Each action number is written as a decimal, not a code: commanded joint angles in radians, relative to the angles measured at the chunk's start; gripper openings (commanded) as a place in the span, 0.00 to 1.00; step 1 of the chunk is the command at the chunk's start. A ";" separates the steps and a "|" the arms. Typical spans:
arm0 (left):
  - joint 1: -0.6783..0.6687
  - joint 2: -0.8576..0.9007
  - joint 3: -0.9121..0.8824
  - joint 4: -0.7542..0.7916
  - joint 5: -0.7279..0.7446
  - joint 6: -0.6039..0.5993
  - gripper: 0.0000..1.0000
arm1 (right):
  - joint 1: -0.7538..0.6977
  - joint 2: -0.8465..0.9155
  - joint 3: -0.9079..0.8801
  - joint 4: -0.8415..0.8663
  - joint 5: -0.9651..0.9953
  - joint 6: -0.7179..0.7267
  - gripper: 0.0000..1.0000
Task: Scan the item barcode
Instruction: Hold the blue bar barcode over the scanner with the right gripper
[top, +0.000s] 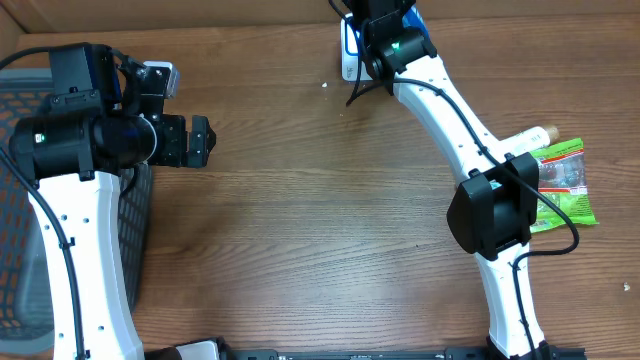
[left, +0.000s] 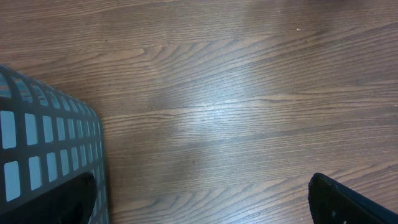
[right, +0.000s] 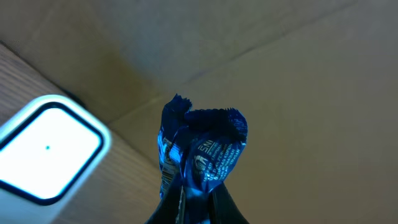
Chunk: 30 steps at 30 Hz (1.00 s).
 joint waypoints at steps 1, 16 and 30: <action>0.000 0.009 0.005 0.003 0.008 0.005 1.00 | -0.015 0.055 0.028 0.044 0.028 -0.152 0.04; 0.000 0.009 0.006 0.003 0.008 0.005 1.00 | -0.023 0.158 0.019 0.032 -0.083 -0.227 0.04; 0.000 0.009 0.006 0.003 0.008 0.005 1.00 | -0.013 0.163 0.017 0.038 -0.144 -0.180 0.04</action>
